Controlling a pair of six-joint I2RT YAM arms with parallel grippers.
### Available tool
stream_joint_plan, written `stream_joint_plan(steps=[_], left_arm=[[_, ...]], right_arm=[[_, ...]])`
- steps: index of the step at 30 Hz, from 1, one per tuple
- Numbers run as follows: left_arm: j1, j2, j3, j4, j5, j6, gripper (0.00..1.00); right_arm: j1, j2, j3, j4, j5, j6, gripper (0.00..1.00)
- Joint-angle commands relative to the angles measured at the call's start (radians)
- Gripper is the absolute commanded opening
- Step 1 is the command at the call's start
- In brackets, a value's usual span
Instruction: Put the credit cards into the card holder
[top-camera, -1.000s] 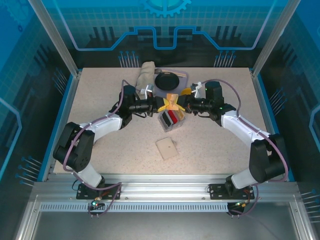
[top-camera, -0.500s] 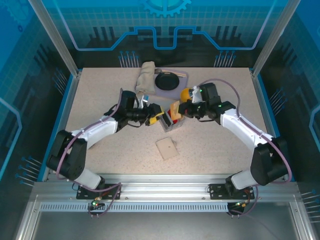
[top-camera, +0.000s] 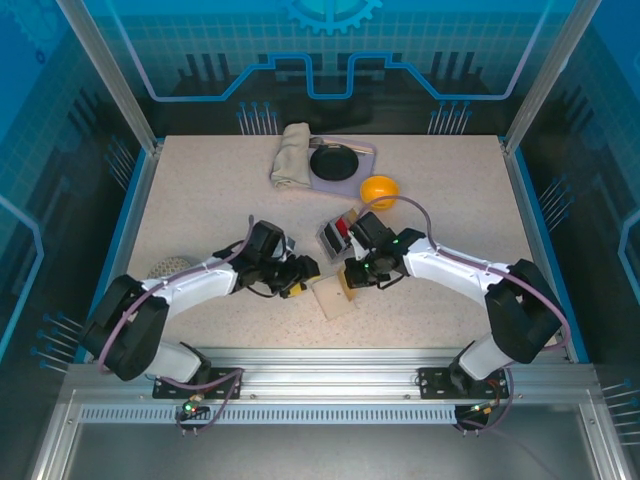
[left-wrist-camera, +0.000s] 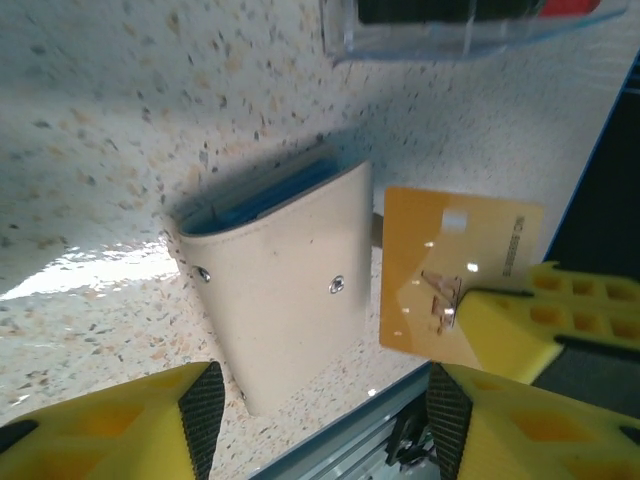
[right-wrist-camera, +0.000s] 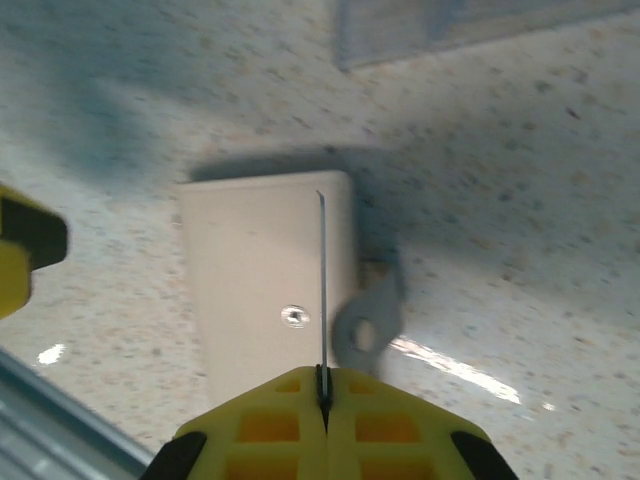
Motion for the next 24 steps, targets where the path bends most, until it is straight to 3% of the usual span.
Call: stream_joint_plan(steps=[1, 12, 16, 18, 24], left_arm=[[-0.033, 0.057, 0.038, -0.004, -0.041, -0.003, 0.59], [-0.083, 0.205, 0.117, -0.009, -0.051, 0.007, 0.59], [-0.095, 0.260, 0.158, 0.005, -0.039, 0.022, 0.59], [-0.105, 0.287, 0.188, 0.011, -0.025, 0.032, 0.58], [-0.137, 0.361, 0.285, -0.004, -0.010, 0.054, 0.59]], right_arm=[[-0.009, 0.009, -0.015, -0.014, 0.065, -0.038, 0.01], [-0.039, 0.041, -0.053, 0.010, 0.060, -0.070, 0.01], [-0.068, 0.026, -0.112, 0.094, -0.064, -0.044, 0.01], [-0.083, -0.005, -0.149, 0.112, -0.069, -0.019, 0.01], [-0.198, -0.146, -0.250, 0.148, -0.188, 0.030, 0.03]])
